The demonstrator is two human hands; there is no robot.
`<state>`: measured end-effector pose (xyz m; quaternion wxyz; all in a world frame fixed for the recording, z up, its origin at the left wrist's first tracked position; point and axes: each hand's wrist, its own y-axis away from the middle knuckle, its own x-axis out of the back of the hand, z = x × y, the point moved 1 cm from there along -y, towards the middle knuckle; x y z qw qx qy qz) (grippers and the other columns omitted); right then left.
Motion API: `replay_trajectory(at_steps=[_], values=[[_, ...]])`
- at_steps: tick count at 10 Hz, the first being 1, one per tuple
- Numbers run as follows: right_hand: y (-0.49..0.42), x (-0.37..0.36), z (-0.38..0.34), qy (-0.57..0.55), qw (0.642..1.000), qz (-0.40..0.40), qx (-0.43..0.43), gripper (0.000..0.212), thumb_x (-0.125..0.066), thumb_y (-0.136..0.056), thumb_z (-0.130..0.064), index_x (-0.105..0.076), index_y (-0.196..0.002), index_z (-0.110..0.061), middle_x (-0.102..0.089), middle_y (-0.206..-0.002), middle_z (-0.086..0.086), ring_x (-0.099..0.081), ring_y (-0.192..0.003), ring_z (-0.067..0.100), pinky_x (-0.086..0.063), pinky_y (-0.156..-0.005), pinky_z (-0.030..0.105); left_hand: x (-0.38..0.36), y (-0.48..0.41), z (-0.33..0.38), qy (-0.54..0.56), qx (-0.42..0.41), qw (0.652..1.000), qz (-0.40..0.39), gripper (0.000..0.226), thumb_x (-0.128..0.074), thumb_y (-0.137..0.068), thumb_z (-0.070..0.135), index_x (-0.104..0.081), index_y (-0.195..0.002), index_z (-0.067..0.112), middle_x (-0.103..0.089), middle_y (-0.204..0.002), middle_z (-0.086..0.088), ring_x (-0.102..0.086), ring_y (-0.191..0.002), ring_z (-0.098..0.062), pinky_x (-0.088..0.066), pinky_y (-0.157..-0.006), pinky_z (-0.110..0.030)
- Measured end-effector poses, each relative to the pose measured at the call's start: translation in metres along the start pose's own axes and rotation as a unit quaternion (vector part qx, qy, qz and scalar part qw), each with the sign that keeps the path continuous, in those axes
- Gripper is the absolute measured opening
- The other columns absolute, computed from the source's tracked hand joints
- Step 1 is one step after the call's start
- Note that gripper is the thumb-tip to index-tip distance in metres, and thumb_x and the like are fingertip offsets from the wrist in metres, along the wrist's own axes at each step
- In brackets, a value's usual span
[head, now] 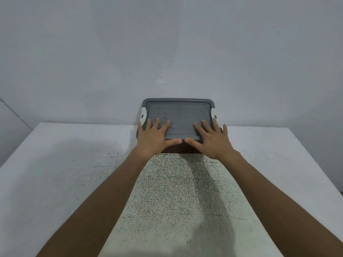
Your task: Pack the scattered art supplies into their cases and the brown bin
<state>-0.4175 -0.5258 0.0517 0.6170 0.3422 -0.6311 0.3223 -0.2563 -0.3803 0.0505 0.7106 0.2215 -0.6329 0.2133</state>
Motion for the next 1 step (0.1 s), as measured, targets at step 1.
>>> replay_trajectory(at_steps=[1], values=[[0.0157,-0.0035,-0.0059,-0.024,0.999,0.047,0.001,0.074,-0.018,-0.086,-0.075,-0.035,-0.143,-0.032,-0.030,-0.154,0.003,-0.009,-0.148,0.035,-0.014,-0.115,0.062,-0.0014,0.0165,0.0082,0.017,-0.004,0.998,0.065,0.078,-0.029,-0.084,0.080,-0.035,-0.145,0.032,-0.034,-0.154,-0.003,-0.023,-0.144,-0.029,-0.007,-0.115,-0.060]])
